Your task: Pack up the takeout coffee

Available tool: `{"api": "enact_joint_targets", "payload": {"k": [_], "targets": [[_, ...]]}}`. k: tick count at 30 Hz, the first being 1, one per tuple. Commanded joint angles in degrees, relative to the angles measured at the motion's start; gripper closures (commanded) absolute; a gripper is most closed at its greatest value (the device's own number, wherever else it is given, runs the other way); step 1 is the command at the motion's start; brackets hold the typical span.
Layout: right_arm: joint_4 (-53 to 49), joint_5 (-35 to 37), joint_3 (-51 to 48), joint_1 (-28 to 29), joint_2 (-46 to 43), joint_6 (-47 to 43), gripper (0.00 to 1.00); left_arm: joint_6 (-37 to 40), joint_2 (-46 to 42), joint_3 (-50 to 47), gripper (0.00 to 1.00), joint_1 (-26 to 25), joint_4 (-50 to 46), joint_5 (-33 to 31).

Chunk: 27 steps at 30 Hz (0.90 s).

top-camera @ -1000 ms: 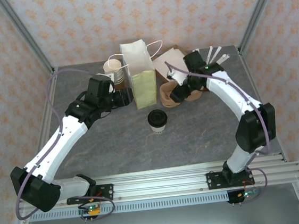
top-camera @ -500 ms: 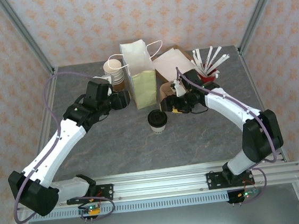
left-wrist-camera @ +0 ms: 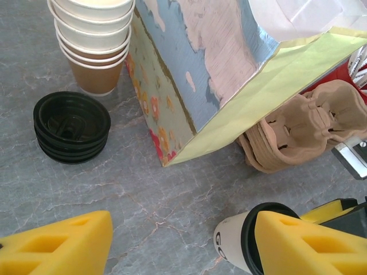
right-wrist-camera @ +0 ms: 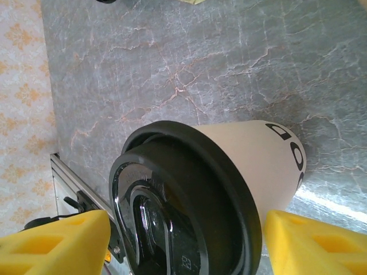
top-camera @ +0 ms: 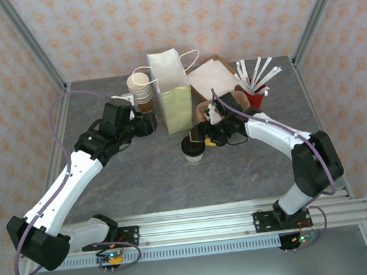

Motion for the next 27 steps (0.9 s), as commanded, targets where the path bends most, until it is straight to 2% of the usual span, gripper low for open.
{"api": "enact_joint_targets", "payload": {"k": [1, 13, 18, 27], "targets": [[2.99, -0.42, -1.68, 0.83, -0.04, 1.98, 0.29, 1.56, -1.41, -0.55, 0.33, 0.05, -1.11, -2.23], [8.55, 0.81, -2.25, 5.97, 1.59, 5.91, 0.32, 3.01, -2.7, -1.1, 0.33, 0.12, -2.25, -5.34], [9.5, 1.44, 0.36, 9.01, 4.87, 6.38, 0.32, 2.99, -3.78, -2.45, 0.33, 0.46, -2.01, -8.09], [11.25, 1.63, 9.26, 16.13, 13.5, 7.53, 0.34, 1.24, -7.72, -6.59, 0.32, 6.27, -0.9, -7.78]]}}
